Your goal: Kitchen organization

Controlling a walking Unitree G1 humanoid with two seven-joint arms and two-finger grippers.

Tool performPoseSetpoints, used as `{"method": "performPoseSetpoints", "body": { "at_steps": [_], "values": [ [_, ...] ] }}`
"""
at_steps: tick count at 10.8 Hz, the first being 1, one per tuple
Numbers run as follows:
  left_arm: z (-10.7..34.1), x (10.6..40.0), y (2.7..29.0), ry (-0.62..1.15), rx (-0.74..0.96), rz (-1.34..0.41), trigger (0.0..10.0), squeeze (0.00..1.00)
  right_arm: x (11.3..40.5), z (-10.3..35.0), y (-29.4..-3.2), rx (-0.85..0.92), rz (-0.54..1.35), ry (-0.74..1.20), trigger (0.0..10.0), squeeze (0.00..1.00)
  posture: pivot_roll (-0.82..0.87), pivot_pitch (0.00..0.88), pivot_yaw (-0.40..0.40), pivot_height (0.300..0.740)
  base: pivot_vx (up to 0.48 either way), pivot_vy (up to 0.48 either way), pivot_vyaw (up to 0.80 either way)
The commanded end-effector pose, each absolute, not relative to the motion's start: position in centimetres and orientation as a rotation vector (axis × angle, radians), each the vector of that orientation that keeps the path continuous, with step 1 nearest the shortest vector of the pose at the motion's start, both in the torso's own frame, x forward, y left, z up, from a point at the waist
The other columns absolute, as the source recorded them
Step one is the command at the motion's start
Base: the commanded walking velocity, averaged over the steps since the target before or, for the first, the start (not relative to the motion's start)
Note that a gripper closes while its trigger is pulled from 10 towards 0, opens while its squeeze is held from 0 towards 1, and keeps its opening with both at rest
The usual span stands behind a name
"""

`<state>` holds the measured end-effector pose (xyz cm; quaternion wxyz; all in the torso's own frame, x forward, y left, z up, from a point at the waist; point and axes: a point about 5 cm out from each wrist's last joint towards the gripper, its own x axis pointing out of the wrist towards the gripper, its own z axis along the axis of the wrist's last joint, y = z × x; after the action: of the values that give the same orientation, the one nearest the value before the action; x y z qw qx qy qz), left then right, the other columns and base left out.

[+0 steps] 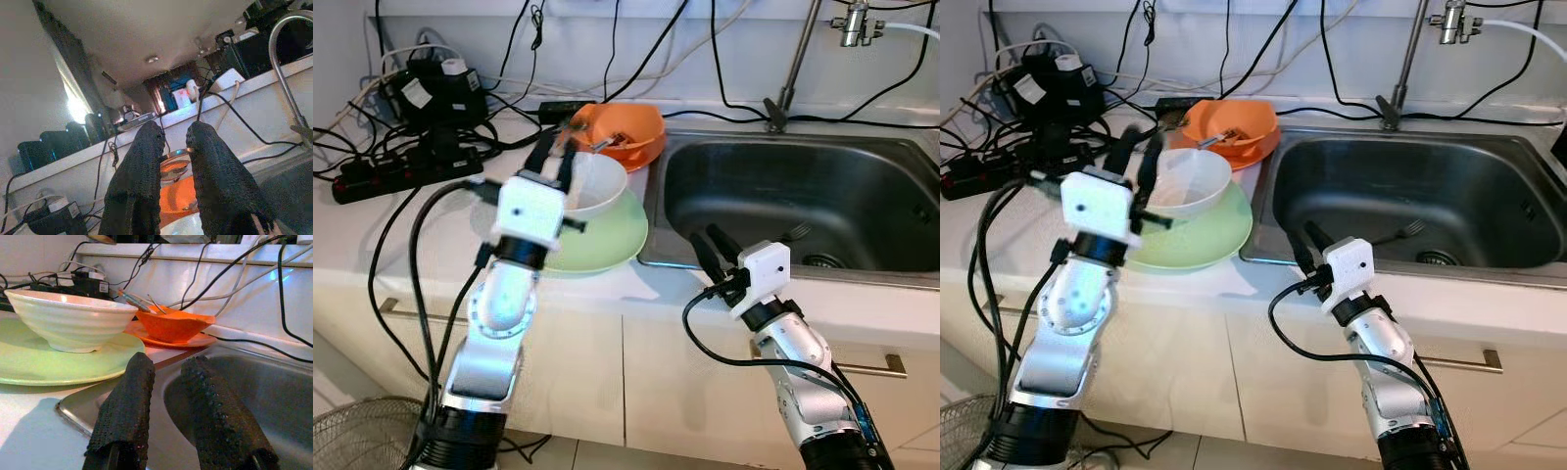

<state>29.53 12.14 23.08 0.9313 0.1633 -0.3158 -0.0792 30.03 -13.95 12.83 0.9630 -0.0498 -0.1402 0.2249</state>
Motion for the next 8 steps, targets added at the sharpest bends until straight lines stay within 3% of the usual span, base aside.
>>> {"method": "performPoseSetpoints", "body": {
  "at_steps": [1,2,3,4,8],
  "values": [
    [24.6,29.3,11.8,-0.713,0.370,-0.162,0.0,0.00,30.3,12.8,-14.0,-0.101,0.452,-0.276,10.0,0.00,0.06,0.015,0.068,0.740,0.000,0.000,0.00],
    [26.5,28.9,10.6,-0.782,0.386,-0.215,2.3,0.00,30.3,12.8,-14.0,-0.102,0.451,-0.276,10.0,0.00,0.07,0.014,0.069,0.740,0.000,0.000,0.00],
    [27.0,28.7,9.7,-0.787,0.357,-0.280,9.4,0.00,30.3,12.7,-13.9,-0.102,0.449,-0.275,10.0,0.00,0.07,0.010,0.070,0.740,0.000,0.000,0.00],
    [27.0,28.5,8.8,-0.773,0.300,-0.357,10.0,0.00,30.3,12.6,-13.9,-0.102,0.447,-0.273,10.0,0.00,0.06,0.005,0.074,0.740,0.000,0.000,0.00],
    [25.0,28.8,6.9,-0.545,0.022,-0.589,10.0,0.00,30.9,12.7,-14.6,-0.160,0.365,-0.277,10.0,0.00,0.05,0.000,0.082,0.740,0.000,0.000,0.00]
  ]
}}
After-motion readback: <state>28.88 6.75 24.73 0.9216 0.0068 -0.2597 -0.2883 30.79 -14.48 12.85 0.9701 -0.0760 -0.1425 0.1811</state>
